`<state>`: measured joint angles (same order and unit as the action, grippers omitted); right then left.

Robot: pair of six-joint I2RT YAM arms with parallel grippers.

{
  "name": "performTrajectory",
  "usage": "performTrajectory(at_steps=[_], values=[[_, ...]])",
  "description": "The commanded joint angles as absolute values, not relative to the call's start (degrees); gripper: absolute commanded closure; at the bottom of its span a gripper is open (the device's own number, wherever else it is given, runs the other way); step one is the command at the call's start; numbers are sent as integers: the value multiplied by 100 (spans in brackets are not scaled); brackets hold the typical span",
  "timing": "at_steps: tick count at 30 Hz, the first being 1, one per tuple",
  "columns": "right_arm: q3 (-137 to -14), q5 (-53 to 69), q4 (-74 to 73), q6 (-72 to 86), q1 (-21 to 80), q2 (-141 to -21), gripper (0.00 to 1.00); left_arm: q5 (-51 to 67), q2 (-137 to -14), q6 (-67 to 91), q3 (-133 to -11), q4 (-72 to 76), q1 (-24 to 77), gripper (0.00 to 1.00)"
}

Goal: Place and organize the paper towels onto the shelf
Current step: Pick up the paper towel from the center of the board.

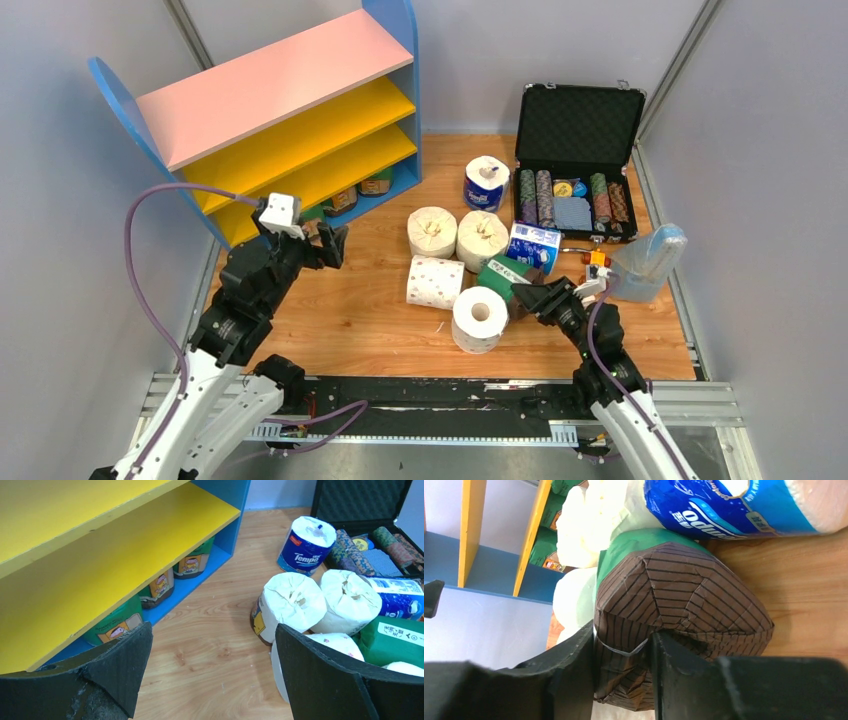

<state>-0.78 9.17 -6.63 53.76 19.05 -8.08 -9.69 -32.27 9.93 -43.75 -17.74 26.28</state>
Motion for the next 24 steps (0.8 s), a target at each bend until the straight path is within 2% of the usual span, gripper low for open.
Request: performTrajectory(at_steps=[1, 7, 15, 20, 24], values=[[-438, 998, -579, 5156, 1894, -518, 66, -608, -3351, 1106, -4507, -1560, 2658, 0], [-1149, 1095, -1009, 4869, 1896, -351, 79, -12, -3630, 1442, -4739, -1529, 2661, 0], [-2486, 1483, -1060, 4352, 1890, -792, 81, 1322, -4203, 2143, -5016, -915, 2662, 0], [-2869, 2071, -158, 4361, 1895, -1432, 81, 2320, -4705, 2952, -5087, -141, 2752, 0], [-2963, 2549, 950, 4627, 1890, -1961, 80, 2403, -4971, 3189, -5178, 433, 3180, 0]])
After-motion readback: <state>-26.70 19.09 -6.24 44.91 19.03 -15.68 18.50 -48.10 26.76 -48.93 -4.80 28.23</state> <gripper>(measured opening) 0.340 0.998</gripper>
